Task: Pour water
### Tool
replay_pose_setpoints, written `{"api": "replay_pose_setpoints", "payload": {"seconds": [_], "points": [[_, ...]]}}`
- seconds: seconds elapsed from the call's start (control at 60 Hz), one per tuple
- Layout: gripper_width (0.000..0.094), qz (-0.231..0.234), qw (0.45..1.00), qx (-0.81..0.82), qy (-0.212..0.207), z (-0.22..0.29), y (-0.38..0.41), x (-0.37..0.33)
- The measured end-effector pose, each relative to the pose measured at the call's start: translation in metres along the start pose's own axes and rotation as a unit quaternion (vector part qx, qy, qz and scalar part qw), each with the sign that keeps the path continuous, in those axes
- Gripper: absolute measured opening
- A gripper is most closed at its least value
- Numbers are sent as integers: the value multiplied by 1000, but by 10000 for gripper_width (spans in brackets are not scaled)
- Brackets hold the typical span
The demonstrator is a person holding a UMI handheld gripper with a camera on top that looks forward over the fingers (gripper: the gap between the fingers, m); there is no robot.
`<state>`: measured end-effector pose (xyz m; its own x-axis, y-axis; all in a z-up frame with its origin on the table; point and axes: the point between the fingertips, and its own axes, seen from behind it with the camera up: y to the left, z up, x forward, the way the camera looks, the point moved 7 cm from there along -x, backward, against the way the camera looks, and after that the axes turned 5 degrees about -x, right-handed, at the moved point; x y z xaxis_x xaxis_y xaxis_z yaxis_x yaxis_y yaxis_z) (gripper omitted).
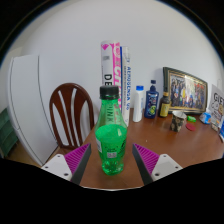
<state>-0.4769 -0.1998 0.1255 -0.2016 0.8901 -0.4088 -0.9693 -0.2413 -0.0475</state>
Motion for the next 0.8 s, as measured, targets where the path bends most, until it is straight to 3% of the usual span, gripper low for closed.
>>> {"api": "replay_pose_setpoints", "payload": {"seconds": [0.117, 0.167, 0.233, 0.417, 0.517, 0.8], "points": [[813, -24, 1000, -7, -9, -1, 2, 25], [726, -38, 999, -9, -13, 0, 0, 32], [527, -47, 999, -4, -19, 1, -1, 35], [362, -43, 999, -4, -20, 1, -5, 38], [360, -25, 999, 16, -22, 10, -12, 35], [359, 4, 984, 156, -82, 99, -95, 38]]}}
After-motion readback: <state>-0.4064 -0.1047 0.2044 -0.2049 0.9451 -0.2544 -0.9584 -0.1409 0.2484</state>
